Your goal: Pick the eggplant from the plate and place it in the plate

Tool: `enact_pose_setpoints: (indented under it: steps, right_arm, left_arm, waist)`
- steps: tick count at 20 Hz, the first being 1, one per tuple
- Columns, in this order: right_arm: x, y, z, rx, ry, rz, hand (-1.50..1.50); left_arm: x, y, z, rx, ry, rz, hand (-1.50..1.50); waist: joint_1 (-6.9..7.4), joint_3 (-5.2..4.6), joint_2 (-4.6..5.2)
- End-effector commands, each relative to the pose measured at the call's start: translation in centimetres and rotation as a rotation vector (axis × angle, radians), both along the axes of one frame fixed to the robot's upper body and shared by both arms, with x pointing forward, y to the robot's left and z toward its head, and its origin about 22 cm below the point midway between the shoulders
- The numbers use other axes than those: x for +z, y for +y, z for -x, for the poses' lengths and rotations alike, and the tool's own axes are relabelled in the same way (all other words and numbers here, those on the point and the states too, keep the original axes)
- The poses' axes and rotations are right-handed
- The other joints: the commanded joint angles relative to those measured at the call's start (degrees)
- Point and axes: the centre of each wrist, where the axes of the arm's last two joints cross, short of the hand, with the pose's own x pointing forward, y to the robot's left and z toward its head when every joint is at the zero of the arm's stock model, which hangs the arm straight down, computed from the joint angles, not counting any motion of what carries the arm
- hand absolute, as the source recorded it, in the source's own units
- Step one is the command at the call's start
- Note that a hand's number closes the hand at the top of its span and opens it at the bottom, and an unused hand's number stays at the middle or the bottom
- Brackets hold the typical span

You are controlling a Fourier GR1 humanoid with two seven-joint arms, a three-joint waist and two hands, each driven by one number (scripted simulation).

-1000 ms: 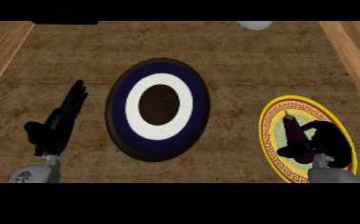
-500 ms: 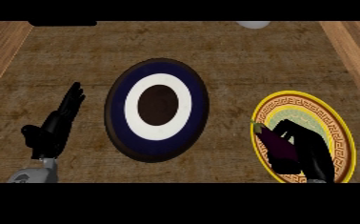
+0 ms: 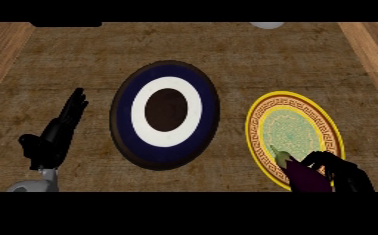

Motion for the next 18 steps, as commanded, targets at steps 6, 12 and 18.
enact_pose_setpoints:
  steps: [6,12,18]
  right_arm:
    - [5.2,2.7,2.3,-0.001,-0.278,-0.052,1.5]
    - [9.2,5.4,0.1,0.045,-0.279,-0.115,1.5]
    - [10.8,10.6,-2.1,0.124,-0.246,-0.092,1.5]
  left_arm:
    - [0.0,-0.2,-0.4,-0.001,-0.008,0.01,0.0]
    - [0.6,-0.1,-1.0,-0.015,0.02,0.013,0.0]
    - [-1.0,-2.2,-1.1,-0.019,-0.009,-0.015,0.0]
  waist:
    - [0.21,0.03,0.11]
    - [0.55,0.02,0.21]
    - [0.63,0.01,0.24]
